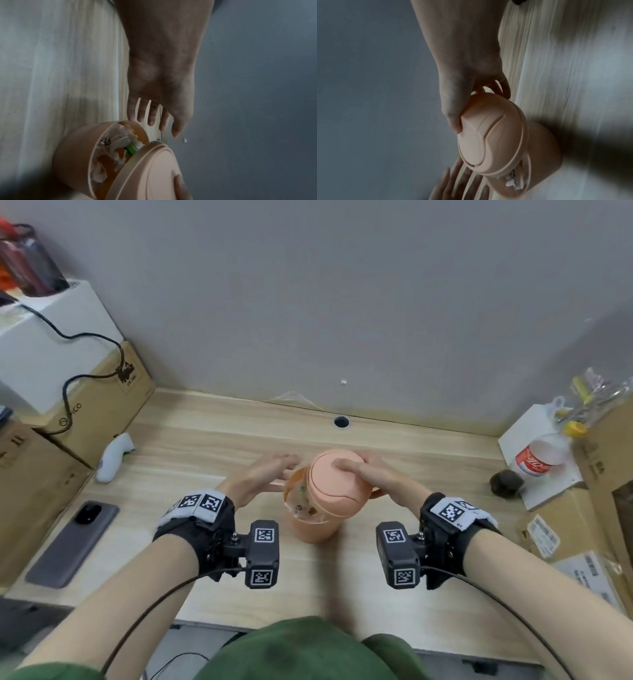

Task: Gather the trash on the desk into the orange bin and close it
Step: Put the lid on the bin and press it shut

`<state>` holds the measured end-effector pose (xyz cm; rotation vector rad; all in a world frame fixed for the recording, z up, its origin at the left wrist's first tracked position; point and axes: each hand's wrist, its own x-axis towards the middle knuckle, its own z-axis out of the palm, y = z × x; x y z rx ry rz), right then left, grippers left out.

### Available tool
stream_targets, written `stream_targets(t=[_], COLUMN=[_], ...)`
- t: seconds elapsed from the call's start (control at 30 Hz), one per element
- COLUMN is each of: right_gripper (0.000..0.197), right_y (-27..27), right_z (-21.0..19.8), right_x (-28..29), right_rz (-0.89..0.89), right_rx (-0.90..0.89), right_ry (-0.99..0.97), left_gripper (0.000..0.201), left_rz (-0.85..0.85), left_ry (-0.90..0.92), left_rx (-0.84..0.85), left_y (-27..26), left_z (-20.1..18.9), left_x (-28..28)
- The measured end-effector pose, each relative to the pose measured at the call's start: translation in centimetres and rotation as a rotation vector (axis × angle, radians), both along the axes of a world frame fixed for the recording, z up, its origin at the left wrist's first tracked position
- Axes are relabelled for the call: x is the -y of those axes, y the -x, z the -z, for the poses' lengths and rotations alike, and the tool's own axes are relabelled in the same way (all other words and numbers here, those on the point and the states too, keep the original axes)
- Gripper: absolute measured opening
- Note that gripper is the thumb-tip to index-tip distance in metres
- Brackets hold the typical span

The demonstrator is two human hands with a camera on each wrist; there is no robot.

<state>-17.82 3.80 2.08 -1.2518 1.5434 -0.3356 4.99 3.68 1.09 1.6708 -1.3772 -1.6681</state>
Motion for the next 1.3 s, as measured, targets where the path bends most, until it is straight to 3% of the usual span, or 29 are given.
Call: stream_targets(t=[0.13, 0.33, 0.87, 1.13, 1.3], right_gripper=[0.066, 0.065, 0.066, 0.085, 0.079], right_y=[-2.4, -4.8, -5.6, -5.9, -6.2], right_z=[0.1, 1.1, 1.8, 1.4, 1.6], right_x=[1.3, 2.7, 3.2, 3.4, 3.7], right_rz=[-0.158, -0.28, -0.316, -0.353, -0.371], right_rx=[-0.111, -0.212, -0.276, -0.325, -0.347], right_ry=[0.019, -0.015, -0.004, -0.053, -0.05], left_gripper=[0.024, 0.04, 0.039, 0.038, 0.041], left_rz=[0.0, -0.062, -0.066, -0.062, -0.077], left_ry=[0.072, 0.055, 0.103, -0.019, -0.062], left_rx=[0.052, 0.067, -0.009, -0.059, -0.096], left_y=[0.2, -0.5, -1.2, -2.1, -2.4], left_z=[0.5, 1.7, 3.1, 3.5, 4.4], left_x=[-0.9, -1.9, -2.2, -1.6, -1.8])
